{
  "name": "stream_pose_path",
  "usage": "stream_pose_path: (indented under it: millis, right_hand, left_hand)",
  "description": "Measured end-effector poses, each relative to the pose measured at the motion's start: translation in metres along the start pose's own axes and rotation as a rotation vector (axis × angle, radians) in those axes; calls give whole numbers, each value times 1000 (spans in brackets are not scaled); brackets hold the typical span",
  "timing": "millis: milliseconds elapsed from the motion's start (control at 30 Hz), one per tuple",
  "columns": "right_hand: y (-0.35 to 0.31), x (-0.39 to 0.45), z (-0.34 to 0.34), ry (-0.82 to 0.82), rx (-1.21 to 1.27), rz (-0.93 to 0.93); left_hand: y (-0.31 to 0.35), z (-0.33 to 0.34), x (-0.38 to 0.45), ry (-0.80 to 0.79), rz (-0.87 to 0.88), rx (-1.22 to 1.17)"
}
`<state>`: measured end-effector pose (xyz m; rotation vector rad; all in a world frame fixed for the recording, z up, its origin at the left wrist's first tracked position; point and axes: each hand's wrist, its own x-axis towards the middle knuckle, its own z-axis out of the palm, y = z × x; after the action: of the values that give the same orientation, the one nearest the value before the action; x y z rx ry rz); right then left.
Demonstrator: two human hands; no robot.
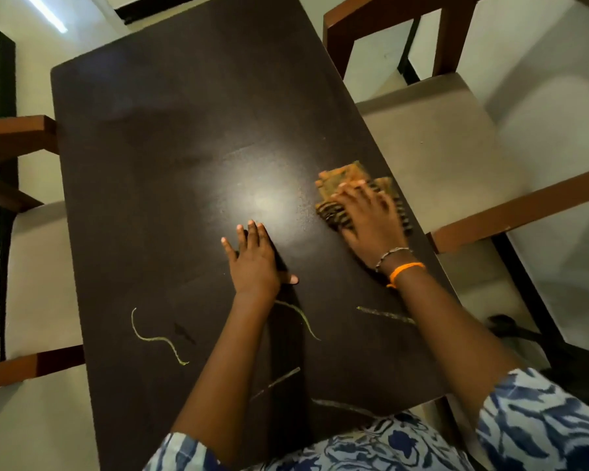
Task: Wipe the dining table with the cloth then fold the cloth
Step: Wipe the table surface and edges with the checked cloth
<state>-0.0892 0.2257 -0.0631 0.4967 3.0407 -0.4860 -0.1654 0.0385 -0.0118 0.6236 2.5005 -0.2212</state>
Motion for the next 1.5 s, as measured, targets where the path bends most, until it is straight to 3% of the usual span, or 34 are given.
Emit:
stream_pose_path:
  millis: [133,367,600,767,967,1133,1400,1500]
  right_hand:
    - [45,-3,-14,63,11,243]
    - [3,-8,-2,84,12,301]
    - [-117,-34,37,-76,18,-14]
    - [-81,-31,23,-104,-80,-156]
    - [15,-29,-5,39,-60,259]
    - [-26,-29,11,117,6,394]
    - [-207,-41,71,1,48,-5]
    - [-230,-45,77,-87,10,-132]
  left_hand:
    - [0,3,1,20,3,-3]
    - [-3,10,3,48,1,-80]
    - [-22,23,-16,134,16,-133]
    - [-53,26,-37,66,-28,-217]
    - [-89,28,-52,40,-31,-178]
    - [-108,41,-57,15,-29,-147]
    - [-126,52,-64,94,-57,-128]
    - [-141,55,-72,96,-66,-136]
